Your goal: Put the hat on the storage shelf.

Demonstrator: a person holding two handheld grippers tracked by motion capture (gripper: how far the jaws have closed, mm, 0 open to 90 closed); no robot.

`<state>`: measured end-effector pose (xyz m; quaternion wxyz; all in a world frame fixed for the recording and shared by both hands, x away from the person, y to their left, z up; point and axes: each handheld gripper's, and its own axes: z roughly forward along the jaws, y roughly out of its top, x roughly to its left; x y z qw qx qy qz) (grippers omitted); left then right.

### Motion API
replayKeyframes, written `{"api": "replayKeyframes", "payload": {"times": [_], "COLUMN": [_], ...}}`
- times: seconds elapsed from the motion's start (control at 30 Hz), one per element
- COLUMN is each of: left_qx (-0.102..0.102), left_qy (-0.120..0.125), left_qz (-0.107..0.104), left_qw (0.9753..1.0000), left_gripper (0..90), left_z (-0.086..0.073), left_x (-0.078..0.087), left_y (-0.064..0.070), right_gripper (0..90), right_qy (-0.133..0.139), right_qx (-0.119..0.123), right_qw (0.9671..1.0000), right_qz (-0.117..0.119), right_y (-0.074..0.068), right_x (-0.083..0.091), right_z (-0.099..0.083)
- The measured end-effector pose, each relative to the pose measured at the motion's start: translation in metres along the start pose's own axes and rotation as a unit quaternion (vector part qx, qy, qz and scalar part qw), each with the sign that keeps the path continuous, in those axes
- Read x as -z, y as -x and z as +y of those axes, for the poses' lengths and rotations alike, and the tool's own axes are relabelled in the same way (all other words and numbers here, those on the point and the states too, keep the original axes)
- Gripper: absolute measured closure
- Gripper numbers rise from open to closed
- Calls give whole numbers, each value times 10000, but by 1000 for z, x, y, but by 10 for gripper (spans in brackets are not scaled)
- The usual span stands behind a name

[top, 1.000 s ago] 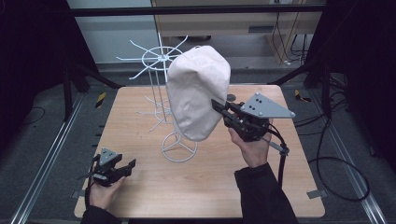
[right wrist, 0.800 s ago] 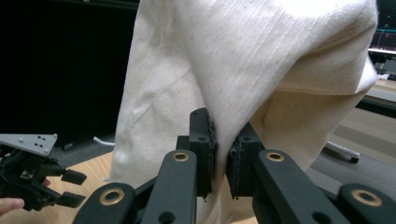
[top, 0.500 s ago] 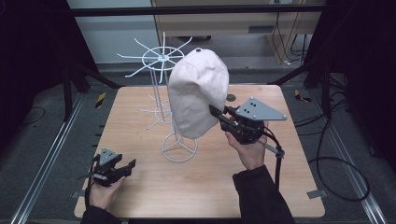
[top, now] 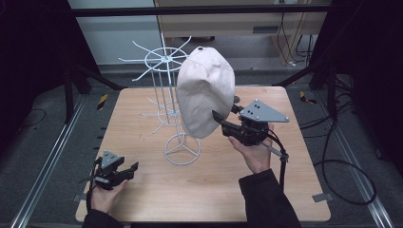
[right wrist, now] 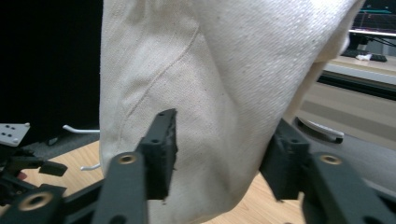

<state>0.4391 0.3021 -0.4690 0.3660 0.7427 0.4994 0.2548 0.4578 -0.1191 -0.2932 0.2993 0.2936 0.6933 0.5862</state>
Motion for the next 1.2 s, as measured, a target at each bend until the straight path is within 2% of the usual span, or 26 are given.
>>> {"api": "replayKeyframes", "payload": {"times": [0.1,0.13,0.3,0.37,0.5,0.57,0.67,0.77,0.83,0.87,0.93,1.0,1.03,1.07,1.1,1.13,1.17,1.2], "left_qx": [-11,2,-16,2,5,-8,-3,10,17,10,31,28,55,46,31,34,34,31], "left_qy": [-7,4,-19,-23,-26,-30,-29,-28,-22,-13,-5,-1,6,4,-7,0,0,3], "left_qz": [-1,-1,-2,-3,2,5,6,-2,-7,-6,-15,-18,-28,-34,-27,-33,-33,-31], "left_qw": [10000,10000,10000,10000,10000,10000,10000,10000,10000,10000,10000,10000,10000,10000,10000,10000,10000,10000], "left_gripper": [379,379,379,379,379,378,378,374,372,364,363,348,348,342,342,328,321,321], "left_z": [0,0,0,0,0,0,0,0,0,0,0,0,0,-1,-1,-1,-1,-1], "left_x": [0,0,0,0,-1,0,0,-1,-1,-1,-1,-1,-1,-1,-1,-2,-2,-2], "left_y": [0,0,0,0,0,0,0,0,0,0,0,0,0,1,0,0,0,0], "right_gripper": [437,406,369,322,278,223,168,137,132,126,124,114,114,114,114,114,114,115], "right_qy": [19,22,4,12,76,62,-82,-248,-298,-479,-562,-911,-911,-1132,-1132,-1358,-1358,-1467], "right_qx": [-18,-117,-165,-226,-328,-466,-533,-593,-604,-689,-688,-754,-754,-790,-790,-864,-864,-892], "right_qw": [10000,9999,9997,9993,9988,9981,9975,9966,9963,9946,9940,9897,9897,9862,9862,9818,9818,9794], "right_qz": [-64,-78,-196,-306,-355,-400,-459,-523,-536,-611,-640,-803,-803,-914,-914,-1012,-1012,-1065], "right_y": [2,5,10,15,19,24,27,32,33,37,39,46,46,50,50,55,55,57], "right_x": [1,2,6,10,18,28,36,42,44,48,49,52,52,53,53,55,55,55], "right_z": [-1,-3,-8,-12,-17,-28,-44,-64,-69,-85,-91,-114,-114,-130,-130,-145,-145,-153]}}
